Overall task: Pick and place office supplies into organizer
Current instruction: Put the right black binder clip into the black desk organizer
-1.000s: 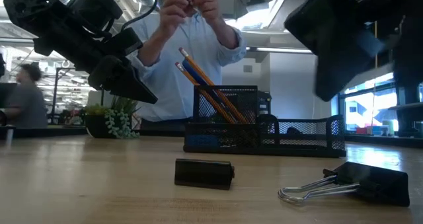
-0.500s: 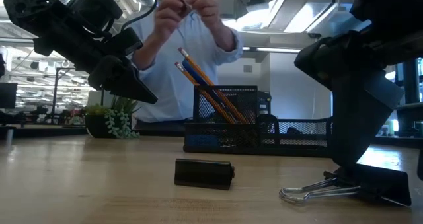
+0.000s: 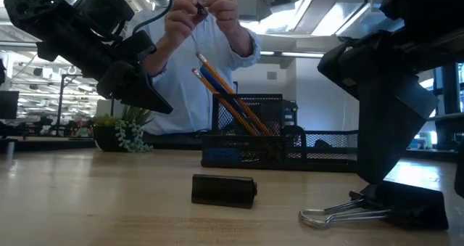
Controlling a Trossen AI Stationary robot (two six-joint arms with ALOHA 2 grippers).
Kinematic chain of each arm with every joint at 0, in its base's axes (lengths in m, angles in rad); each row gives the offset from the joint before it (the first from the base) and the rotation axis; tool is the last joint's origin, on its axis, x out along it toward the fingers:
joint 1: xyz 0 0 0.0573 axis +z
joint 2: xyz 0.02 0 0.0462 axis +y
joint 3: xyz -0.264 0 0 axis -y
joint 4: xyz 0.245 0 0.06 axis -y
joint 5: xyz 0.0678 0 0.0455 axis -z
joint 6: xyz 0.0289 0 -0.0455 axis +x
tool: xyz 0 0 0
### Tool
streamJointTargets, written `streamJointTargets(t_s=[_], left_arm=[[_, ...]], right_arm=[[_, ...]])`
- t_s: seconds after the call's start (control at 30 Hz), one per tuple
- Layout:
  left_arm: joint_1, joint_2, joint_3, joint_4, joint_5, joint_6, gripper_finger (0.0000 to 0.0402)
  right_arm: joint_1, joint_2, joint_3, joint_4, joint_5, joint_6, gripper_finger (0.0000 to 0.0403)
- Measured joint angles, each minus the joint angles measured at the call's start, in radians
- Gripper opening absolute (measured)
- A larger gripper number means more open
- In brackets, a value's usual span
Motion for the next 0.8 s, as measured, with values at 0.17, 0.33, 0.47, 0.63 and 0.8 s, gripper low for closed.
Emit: streamJointTargets(t_s=[0.17, 0.33, 0.47, 0.63, 0.8], left_arm=[[0.0, 0.0, 0.0, 0.0, 0.0, 0.0, 0.0113], [0.0, 0.0, 0.0, 0.0, 0.0, 0.0, 0.0113], [0.0, 0.0, 0.0, 0.0, 0.0, 0.0, 0.0113], [0.0, 0.0, 0.0, 0.0, 0.0, 0.0, 0.0113], [0.0, 0.0, 0.0, 0.0, 0.0, 0.0, 0.0113]], right_arm=[[0.0, 0.0, 0.0, 0.0, 0.0, -0.001, 0.0208], [-0.001, 0.0, 0.0, 0.0, -0.001, -0.002, 0.0208], [-0.002, 0.0, 0.0, 0.0, -0.001, -0.002, 0.0208], [-0.002, 0.0, 0.0, 0.0, -0.001, 0.0, 0.0209], [-0.003, 0.0, 0.0, 0.001, 0.0, 0.0, 0.0236]])
